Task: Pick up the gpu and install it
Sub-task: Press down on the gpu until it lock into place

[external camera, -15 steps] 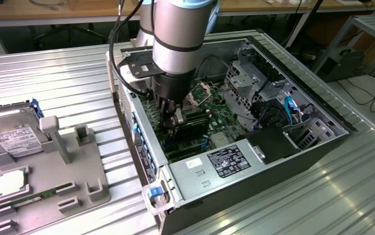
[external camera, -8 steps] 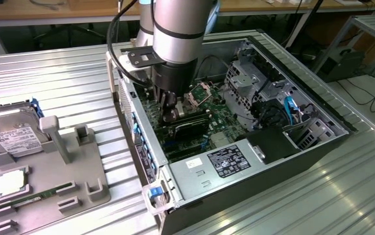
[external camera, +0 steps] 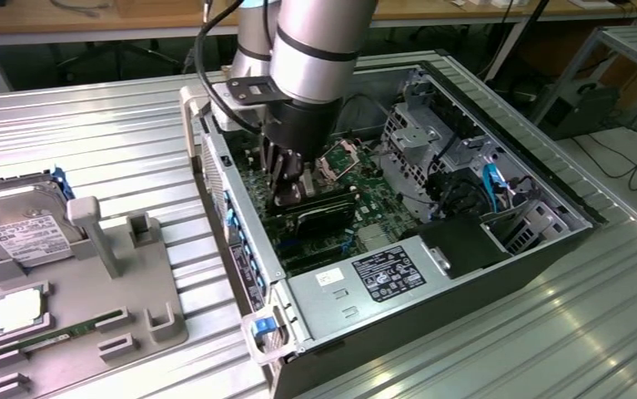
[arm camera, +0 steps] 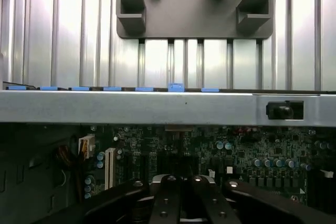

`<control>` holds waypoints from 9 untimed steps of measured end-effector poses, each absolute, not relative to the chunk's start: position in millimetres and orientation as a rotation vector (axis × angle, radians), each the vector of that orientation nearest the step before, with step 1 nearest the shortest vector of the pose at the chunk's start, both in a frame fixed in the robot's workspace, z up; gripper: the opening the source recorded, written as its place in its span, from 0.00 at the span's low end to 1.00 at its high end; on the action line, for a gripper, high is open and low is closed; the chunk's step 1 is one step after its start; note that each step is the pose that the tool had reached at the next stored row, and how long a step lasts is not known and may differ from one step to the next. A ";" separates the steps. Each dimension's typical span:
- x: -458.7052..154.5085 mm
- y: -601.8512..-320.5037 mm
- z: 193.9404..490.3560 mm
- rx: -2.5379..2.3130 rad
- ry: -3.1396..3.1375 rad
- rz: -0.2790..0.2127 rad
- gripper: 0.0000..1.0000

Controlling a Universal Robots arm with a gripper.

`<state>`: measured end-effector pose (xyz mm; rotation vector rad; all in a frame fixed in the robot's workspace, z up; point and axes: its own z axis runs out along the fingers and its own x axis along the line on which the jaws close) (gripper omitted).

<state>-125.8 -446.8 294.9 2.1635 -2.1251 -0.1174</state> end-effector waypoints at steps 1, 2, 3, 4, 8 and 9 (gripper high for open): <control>-124.2 -446.8 294.8 2.154 -2.115 -0.137 0.11; -122.4 -446.8 294.9 2.144 -2.105 -0.156 0.11; -120.5 -446.8 295.0 2.134 -2.095 -0.174 0.11; -117.8 -446.8 295.0 2.122 -2.083 -0.197 0.11; -106.8 -446.8 294.9 2.082 -2.042 -0.270 0.11; -104.3 -446.8 295.0 2.072 -2.031 -0.289 0.11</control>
